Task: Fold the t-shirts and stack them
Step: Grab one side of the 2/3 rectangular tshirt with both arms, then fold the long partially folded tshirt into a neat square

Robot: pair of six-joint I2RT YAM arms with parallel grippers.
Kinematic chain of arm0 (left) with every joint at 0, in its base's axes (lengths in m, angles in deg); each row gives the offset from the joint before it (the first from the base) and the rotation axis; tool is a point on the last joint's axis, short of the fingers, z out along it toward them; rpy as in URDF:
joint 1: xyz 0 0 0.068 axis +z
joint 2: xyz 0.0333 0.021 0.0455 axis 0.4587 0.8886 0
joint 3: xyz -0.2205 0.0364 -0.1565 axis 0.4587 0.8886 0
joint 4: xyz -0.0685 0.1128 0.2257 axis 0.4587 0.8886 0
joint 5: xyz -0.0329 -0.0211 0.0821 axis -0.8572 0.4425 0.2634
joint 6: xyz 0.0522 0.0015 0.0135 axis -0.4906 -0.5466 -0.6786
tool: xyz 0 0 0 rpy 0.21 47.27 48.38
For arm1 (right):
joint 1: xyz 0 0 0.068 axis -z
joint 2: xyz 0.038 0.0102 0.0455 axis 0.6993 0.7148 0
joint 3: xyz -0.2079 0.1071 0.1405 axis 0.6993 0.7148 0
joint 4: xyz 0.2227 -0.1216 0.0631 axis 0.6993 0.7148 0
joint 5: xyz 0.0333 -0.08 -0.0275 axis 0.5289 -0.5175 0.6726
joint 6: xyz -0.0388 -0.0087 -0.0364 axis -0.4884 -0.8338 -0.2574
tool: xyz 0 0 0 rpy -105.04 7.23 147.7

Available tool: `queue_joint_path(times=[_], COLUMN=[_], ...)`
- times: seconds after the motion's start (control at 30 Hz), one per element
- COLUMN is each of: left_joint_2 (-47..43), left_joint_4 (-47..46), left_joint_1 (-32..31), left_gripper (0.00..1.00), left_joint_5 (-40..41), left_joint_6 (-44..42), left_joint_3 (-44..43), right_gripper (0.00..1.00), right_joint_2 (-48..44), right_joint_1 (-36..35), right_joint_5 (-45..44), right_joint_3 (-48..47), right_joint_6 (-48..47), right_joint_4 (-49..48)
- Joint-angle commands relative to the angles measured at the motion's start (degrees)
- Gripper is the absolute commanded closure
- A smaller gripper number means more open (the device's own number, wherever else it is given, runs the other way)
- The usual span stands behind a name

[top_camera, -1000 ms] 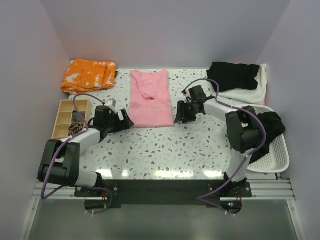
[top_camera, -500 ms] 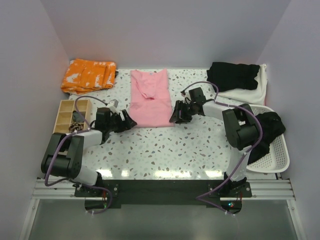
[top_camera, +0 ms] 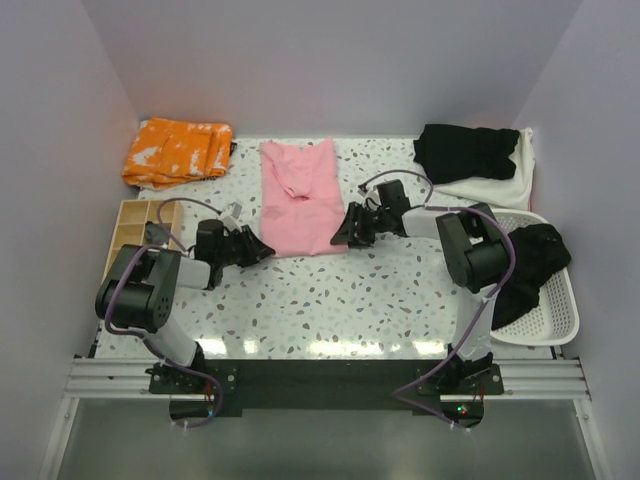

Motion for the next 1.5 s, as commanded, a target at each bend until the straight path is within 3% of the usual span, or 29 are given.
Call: queue_joint_path(times=[0.0, 0.13, 0.3, 0.4, 0.63, 0.9, 1.13, 1.47], left_joint_2=[1.15, 0.01, -6.03, -11.92, -23.80, -35.40, -33.75, -21.63], left_joint_4=[-2.12, -2.30, 3.22, 12.70, 21.34, 29.42, 33.47, 33.47], left_joint_1=[-0.17, -0.16, -0.34, -0.78, -6.65, -10.36, -10.36, -10.27], left_gripper=[0.80, 1.00, 1.00, 1.00, 1.00, 1.00, 1.00, 0.98], left_joint_5=[-1.00, -1.52, -1.44, -0.56, 0.93, 4.10, 6.65, 9.99], left_joint_6=[-0.13, -0.48, -2.41, -4.08, -2.42, 0.31, -2.76, -7.07], left_joint_3=[1.65, 2.79, 4.02, 4.63, 8.32, 9.30, -0.28, -16.27], right_gripper=[0.63, 1.00, 1.00, 1.00, 1.00, 1.00, 1.00, 1.00], right_joint_2=[4.12, 2.19, -2.99, -7.91, -18.02, -32.70, -36.40, -27.36], right_joint_1=[-0.25, -0.25, -0.25, -0.43, -3.76, -6.58, -6.58, -5.61], right_joint_5=[-0.70, -1.23, -2.37, -2.46, -1.67, -9.13, -13.09, -17.13], right_joint_3=[3.90, 6.36, 10.93, 15.23, 23.06, 27.55, 20.79, 4.46], right_joint_6=[1.99, 2.78, 1.38, 0.50, -2.58, -0.82, -3.37, -8.73], right_joint_4=[-2.58, -4.43, -3.82, -3.20, 1.72, 4.71, 8.84, 14.99])
